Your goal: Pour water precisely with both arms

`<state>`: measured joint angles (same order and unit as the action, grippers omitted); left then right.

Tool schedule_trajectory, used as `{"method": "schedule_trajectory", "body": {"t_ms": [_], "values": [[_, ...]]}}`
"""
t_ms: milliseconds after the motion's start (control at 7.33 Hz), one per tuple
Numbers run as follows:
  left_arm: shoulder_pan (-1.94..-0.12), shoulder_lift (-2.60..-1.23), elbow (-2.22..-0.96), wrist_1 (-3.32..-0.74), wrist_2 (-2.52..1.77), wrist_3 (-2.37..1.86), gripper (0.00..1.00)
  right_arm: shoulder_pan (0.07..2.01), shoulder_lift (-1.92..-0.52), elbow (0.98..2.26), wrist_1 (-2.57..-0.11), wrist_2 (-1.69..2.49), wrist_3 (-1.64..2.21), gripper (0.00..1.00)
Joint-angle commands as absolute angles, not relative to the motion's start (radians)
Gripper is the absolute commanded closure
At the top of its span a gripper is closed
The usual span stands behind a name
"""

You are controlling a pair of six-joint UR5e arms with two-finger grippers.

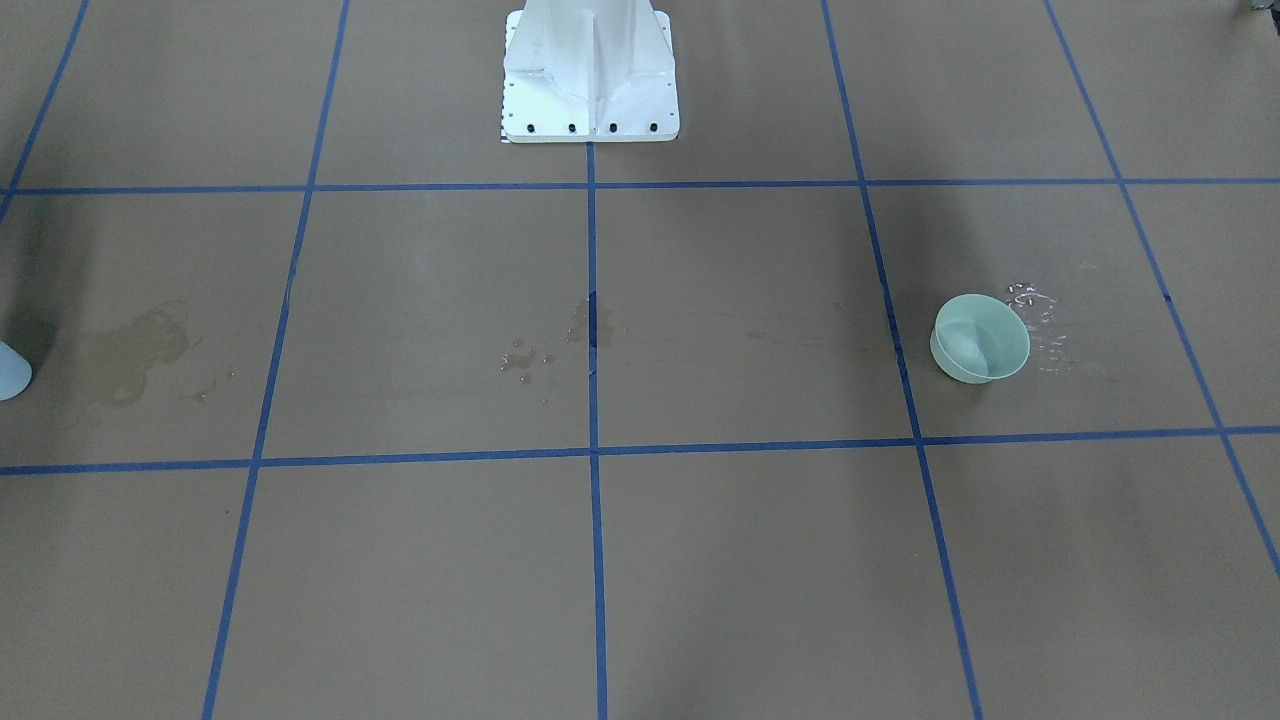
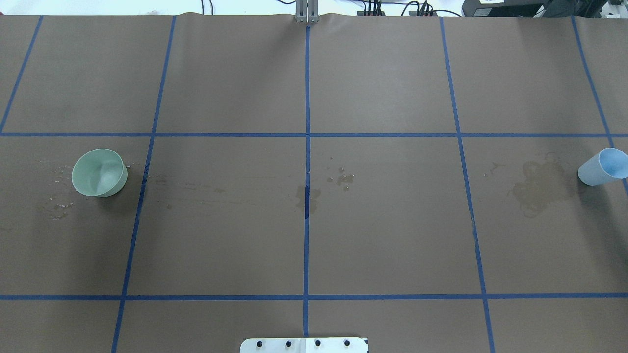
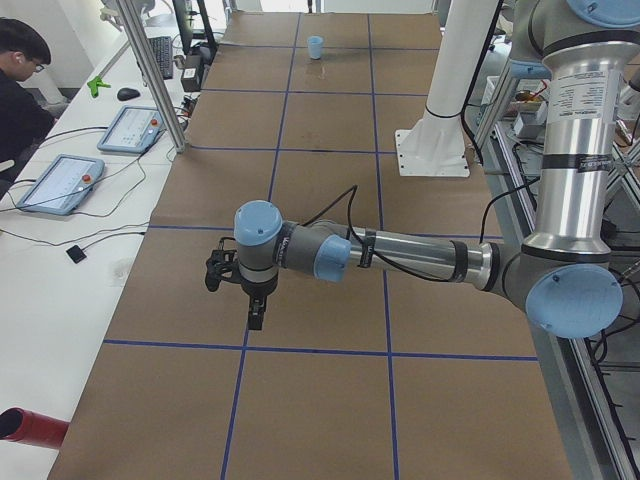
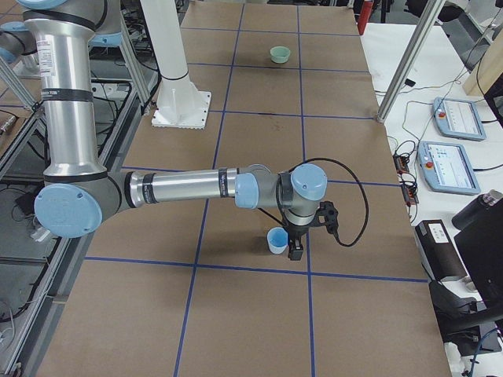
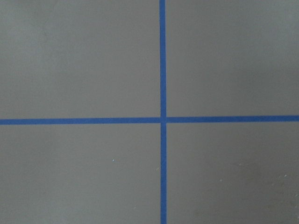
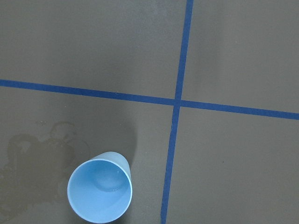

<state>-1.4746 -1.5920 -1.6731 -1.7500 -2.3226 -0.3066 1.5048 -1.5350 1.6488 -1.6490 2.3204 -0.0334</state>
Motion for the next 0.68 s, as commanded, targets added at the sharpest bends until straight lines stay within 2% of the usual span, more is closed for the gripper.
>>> {"method": "schedule_trajectory", "body": {"t_ms": [0, 273, 545], "values": [[-1.335, -1.601, -1.663, -1.918, -2.368, -0.615, 0.00, 1.505, -1.534, 1.654, -1.648, 2.319, -0.032, 0.01], [-1.190, -1.601, -1.661, -2.069, -2.364, -0.866, 0.00, 1.505, -1.532, 1.655, -1.647, 2.318, -0.031, 0.01], [-1.070, -1.600, -1.663, -2.103, -2.311, -0.945, 0.00, 1.505, -1.531, 1.655, -1.647, 2.318, -0.032, 0.01]]}}
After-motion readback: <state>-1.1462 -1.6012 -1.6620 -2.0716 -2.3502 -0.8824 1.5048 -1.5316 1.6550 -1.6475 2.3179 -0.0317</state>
